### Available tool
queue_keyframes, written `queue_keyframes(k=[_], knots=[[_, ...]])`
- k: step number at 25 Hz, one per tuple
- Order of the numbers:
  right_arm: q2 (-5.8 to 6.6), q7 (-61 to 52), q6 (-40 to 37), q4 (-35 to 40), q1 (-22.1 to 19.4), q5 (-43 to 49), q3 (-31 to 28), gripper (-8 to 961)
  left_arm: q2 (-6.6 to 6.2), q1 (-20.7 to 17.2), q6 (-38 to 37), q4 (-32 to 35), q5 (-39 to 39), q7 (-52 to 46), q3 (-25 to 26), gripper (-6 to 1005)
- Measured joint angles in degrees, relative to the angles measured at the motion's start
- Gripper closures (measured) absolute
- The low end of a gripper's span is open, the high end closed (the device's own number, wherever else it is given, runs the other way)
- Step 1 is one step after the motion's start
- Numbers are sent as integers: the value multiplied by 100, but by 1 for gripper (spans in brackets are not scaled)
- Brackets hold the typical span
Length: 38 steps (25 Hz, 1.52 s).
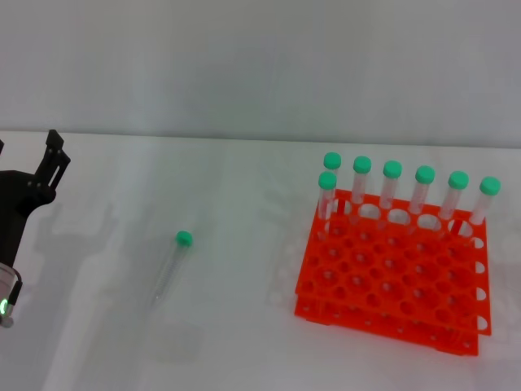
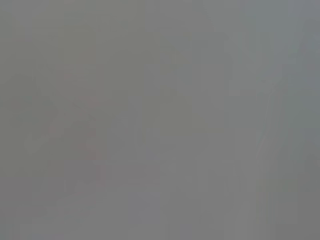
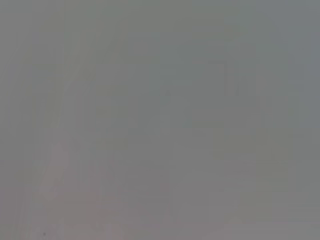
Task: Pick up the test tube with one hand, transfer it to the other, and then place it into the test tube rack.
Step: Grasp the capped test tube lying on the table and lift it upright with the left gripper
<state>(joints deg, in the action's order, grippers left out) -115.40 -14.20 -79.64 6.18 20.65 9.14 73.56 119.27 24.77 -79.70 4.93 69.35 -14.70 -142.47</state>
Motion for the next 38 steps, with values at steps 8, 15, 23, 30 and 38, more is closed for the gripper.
queue_keyframes(k=[8,15,23,30,38], knots=[[0,-19,37,29,17,0,6,116,-9,14,-1,0,0,-4,0,120],[0,-21,37,42,18,0,9,118,-46,52,-13,-55,-303,-328,0,121],[0,-20,35,39,10,-12,9,119,-377,133,-53,-688,-1171,-2140,0,121],[0,13,16,44,18,-43,-31,121,-634,784,-110,-2287,-2255,-5038,-719,121],[8,28,24,61,27,-54,-43,121,-545,1657,-796,-4985,-3243,-8401,-2095,121]])
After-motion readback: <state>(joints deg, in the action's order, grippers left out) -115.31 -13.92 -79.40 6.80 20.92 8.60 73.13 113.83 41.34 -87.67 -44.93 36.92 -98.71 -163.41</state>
